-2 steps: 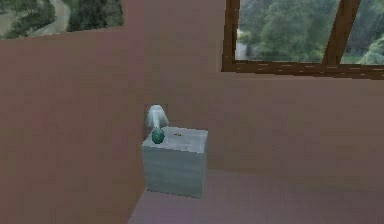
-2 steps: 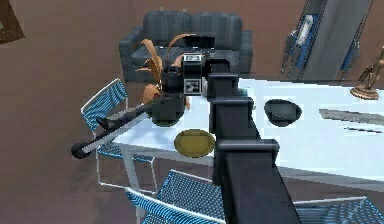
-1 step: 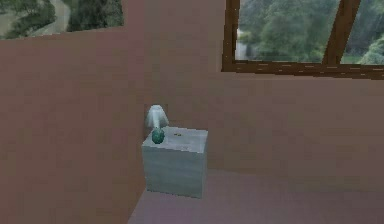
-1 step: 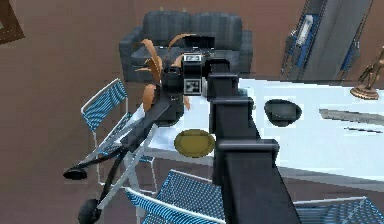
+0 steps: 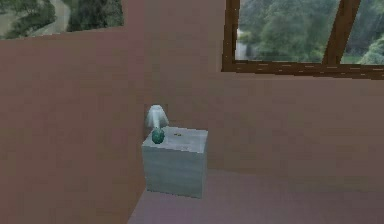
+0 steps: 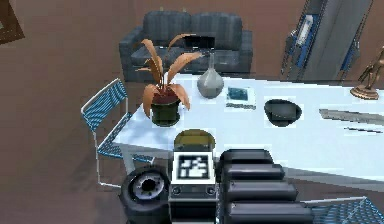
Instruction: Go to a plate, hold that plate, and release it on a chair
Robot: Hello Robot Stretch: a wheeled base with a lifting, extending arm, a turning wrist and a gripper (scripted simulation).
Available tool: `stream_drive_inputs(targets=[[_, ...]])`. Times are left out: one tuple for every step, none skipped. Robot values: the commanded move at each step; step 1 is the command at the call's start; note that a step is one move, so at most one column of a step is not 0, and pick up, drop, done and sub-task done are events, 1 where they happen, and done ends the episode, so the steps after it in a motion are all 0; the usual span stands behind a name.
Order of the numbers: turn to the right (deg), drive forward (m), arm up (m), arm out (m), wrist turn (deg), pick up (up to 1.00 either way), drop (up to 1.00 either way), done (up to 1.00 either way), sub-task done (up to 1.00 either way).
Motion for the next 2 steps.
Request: stream_drive_inputs(targets=[[0.0, 0.00, 0.00, 0.34, 0.0, 0.00, 0.00, 0.00, 0.00], [0.0, 0.00, 0.00, 0.00, 45.0, 0.00, 0.00, 0.00, 0.00]])
